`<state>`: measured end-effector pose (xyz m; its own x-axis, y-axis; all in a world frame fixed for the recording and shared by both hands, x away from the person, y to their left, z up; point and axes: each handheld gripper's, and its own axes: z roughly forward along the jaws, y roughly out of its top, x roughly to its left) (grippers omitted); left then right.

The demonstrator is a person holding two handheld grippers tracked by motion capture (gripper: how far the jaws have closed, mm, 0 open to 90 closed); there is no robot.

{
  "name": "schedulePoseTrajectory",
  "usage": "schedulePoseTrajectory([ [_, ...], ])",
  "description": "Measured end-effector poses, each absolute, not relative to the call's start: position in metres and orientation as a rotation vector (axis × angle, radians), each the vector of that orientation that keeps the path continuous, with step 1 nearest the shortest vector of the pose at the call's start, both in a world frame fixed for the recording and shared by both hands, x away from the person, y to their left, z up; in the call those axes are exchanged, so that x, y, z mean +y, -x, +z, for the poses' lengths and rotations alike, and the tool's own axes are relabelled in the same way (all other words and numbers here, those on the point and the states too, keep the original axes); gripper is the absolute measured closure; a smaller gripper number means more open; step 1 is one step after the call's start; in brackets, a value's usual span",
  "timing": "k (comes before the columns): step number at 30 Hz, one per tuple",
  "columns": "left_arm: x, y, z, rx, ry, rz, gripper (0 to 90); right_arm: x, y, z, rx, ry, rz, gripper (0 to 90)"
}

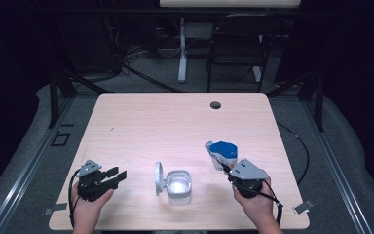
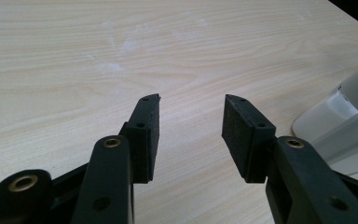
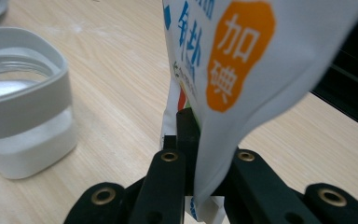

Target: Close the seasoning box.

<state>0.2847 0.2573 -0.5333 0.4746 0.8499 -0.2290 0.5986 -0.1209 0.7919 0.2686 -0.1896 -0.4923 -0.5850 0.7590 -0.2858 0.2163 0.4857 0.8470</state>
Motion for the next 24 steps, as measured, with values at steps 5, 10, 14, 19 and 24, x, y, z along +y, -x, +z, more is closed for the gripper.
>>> schedulePoseTrajectory([
  [5,0.257,-0.285,-0.534,1.221,-1.825,0.351,56.9,-0.199,-0.270,-0.496,2.050,-0.840,1.032,87.5],
  [10,0.257,-0.285,-0.534,1.223,-1.825,0.349,56.9,-0.206,-0.271,-0.499,2.032,-0.871,1.027,87.5],
  [14,0.257,-0.285,-0.534,1.223,-1.823,0.349,56.9,-0.209,-0.271,-0.502,2.028,-0.890,1.027,87.5],
  [19,0.256,-0.285,-0.535,1.222,-1.827,0.350,56.9,-0.213,-0.272,-0.505,2.023,-0.908,1.034,87.5],
  [24,0.256,-0.285,-0.535,1.222,-1.827,0.352,56.9,-0.213,-0.272,-0.507,2.015,-0.914,1.027,87.5],
])
